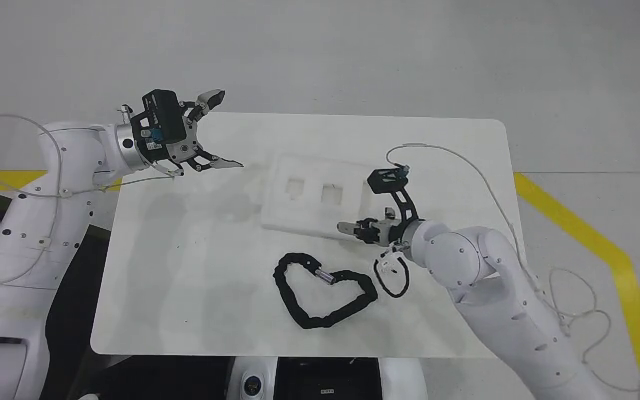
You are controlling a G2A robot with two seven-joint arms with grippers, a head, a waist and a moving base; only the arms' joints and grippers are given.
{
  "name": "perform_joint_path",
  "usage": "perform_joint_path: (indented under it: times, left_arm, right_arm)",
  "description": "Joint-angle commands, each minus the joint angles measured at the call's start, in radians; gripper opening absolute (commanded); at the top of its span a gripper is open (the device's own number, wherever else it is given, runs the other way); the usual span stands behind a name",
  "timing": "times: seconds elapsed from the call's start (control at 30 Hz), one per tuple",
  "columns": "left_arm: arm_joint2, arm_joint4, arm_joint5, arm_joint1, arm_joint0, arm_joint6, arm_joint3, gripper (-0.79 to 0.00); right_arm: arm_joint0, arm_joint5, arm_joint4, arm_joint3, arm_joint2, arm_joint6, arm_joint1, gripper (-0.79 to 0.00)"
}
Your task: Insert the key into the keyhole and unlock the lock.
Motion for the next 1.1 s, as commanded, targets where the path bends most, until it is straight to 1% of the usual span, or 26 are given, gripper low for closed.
perform_joint_path:
  times: [0.0,0.1,0.2,0.27,0.3,0.33,0.47,0.8,1.07]
  left_arm:
    - [0.000,0.000,0.000,0.000,0.000,0.000,0.000,0.000]
    - [0.000,0.000,0.000,0.000,0.000,0.000,0.000,0.000]
    - [0.000,0.000,0.000,0.000,0.000,0.000,0.000,0.000]
    - [0.000,0.000,0.000,0.000,0.000,0.000,0.000,0.000]
    - [0.000,0.000,0.000,0.000,0.000,0.000,0.000,0.000]
    - [0.000,0.000,0.000,0.000,0.000,0.000,0.000,0.000]
    - [0.000,0.000,0.000,0.000,0.000,0.000,0.000,0.000]
    - [0.000,0.000,0.000,0.000,0.000,0.000,0.000,0.000]
    - [0.000,0.000,0.000,0.000,0.000,0.000,0.000,0.000]
  right_arm:
    - [0.002,0.002,0.000,0.004,-0.005,0.004,-0.001,-0.095]
    - [0.004,0.002,-0.007,0.006,-0.010,0.008,-0.003,-0.200]
    - [0.004,0.012,-0.016,0.013,-0.013,0.011,-0.004,-0.252]
    - [0.005,0.023,-0.019,0.020,-0.013,0.011,-0.005,-0.274]
    - [0.005,0.028,-0.022,0.023,-0.013,0.011,-0.006,-0.320]
    - [0.006,0.033,-0.020,0.025,-0.013,0.012,-0.006,-0.397]
    - [0.009,0.046,-0.019,0.033,-0.013,0.011,-0.009,-0.428]
    - [0.020,0.088,-0.030,0.059,-0.021,0.015,-0.017,-0.446]
    - [0.031,0.094,-0.033,0.079,-0.033,0.021,-0.023,-0.526]
